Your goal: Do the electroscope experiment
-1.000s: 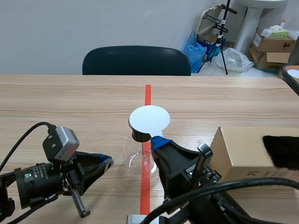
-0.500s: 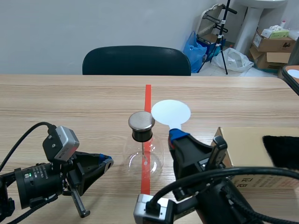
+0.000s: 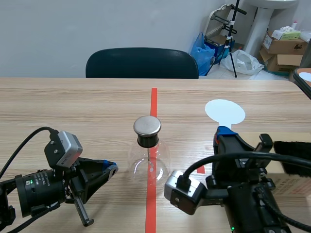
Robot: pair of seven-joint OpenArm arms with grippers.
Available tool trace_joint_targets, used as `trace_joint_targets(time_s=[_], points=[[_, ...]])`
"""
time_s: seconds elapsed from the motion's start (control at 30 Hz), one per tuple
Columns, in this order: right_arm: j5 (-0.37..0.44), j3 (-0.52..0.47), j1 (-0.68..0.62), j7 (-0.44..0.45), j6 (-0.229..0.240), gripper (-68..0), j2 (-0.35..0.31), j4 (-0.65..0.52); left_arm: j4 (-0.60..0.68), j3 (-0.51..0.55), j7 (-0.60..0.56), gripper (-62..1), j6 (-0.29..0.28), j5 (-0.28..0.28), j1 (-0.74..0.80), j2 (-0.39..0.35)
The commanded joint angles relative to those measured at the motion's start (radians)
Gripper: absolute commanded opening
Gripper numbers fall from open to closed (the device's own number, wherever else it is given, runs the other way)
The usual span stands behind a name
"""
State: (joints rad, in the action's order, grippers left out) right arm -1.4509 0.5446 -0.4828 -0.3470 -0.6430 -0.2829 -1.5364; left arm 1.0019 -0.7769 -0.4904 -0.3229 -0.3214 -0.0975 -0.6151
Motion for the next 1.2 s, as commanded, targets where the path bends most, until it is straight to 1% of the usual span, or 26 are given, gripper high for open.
trace_joint_targets(time_s=[0.0,0.1,0.23,0.37,0.53,0.93,1.17], points=[[-0.003,-0.002,0.001,-0.016,-0.014,-66.2,-0.008,-0.007,0.020,0.001,-0.015,-57.9,-0.004,-0.007,-0.005,0.005],[-0.003,-0.002,0.001,-0.033,-0.014,-66.2,-0.008,-0.007,0.020,0.001,-0.015,-57.9,-0.004,-0.007,-0.005,0.005],[-0.004,-0.002,0.001,-0.031,-0.014,-66.2,-0.008,-0.007,0.020,0.001,-0.015,-57.9,-0.004,-0.007,-0.005,0.005],[-0.004,-0.002,0.001,0.014,-0.014,-66.3,-0.008,-0.007,0.020,0.001,-0.015,-57.9,-0.004,-0.007,-0.005,0.005],[-0.004,-0.002,0.001,0.115,-0.014,-66.3,-0.008,-0.007,0.020,0.001,-0.015,-57.9,-0.004,-0.007,-0.005,0.005],[-0.004,-0.002,0.001,0.428,-0.014,-66.3,-0.008,-0.007,0.020,0.001,-0.015,-57.9,-0.004,-0.007,-0.005,0.005],[-0.004,-0.002,0.001,0.552,-0.014,-66.3,-0.008,-0.007,0.020,0.001,-0.015,-57.9,-0.004,-0.007,-0.005,0.005]])
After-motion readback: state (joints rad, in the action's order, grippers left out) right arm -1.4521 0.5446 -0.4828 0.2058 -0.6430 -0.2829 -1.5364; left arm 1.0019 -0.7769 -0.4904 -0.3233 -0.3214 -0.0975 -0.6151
